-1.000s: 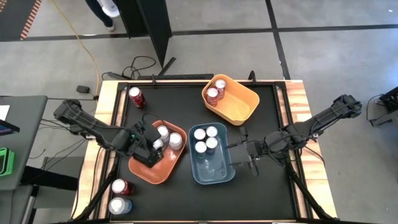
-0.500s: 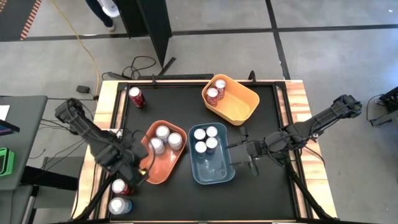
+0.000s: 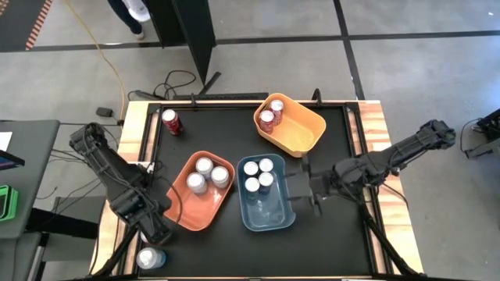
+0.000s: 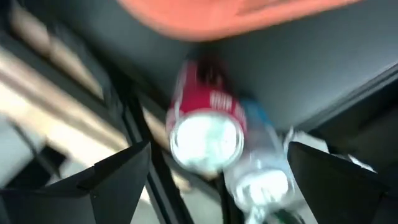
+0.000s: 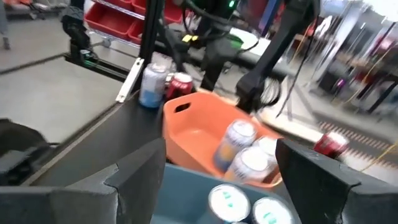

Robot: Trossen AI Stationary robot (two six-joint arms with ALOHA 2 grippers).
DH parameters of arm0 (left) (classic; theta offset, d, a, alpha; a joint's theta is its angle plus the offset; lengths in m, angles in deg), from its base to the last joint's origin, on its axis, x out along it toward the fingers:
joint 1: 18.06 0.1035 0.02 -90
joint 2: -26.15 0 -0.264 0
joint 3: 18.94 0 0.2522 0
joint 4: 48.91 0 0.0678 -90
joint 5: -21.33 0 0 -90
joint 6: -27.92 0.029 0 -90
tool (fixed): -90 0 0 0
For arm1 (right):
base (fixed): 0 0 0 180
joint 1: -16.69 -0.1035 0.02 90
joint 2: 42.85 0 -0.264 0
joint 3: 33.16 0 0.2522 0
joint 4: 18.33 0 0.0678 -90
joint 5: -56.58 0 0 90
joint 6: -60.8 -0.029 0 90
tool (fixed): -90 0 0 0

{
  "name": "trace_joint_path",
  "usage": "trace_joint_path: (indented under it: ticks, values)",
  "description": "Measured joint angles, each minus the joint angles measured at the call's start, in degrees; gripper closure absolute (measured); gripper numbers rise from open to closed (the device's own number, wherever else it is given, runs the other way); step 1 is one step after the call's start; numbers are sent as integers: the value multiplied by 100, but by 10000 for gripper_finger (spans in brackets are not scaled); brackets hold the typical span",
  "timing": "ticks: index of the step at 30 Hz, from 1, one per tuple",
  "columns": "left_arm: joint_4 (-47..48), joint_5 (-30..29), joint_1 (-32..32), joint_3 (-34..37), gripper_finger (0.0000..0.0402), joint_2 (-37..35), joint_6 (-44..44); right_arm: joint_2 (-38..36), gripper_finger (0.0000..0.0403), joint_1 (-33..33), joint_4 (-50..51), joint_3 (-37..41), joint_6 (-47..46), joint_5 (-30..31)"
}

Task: Sort soda cans
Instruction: Put the blue and white soda can into the orange bin

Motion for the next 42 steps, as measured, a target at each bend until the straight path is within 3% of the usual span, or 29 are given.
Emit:
trace_joint_path:
  ticks: [5,11,23,42]
  values:
    - [-821,985,-2,1,31,0,-1033,0,80,215,-114,-2,433,0]
    - [-1815,835,-46,1,31,81,-2284,0,80,500,46,-2,654,2]
    - [-2241,1433,-464,2,31,796,-3254,0,80,513,148,-2,874,2]
    - [-1633,1208,-671,-2,31,1384,-3199,0,80,-946,503,-2,778,2]
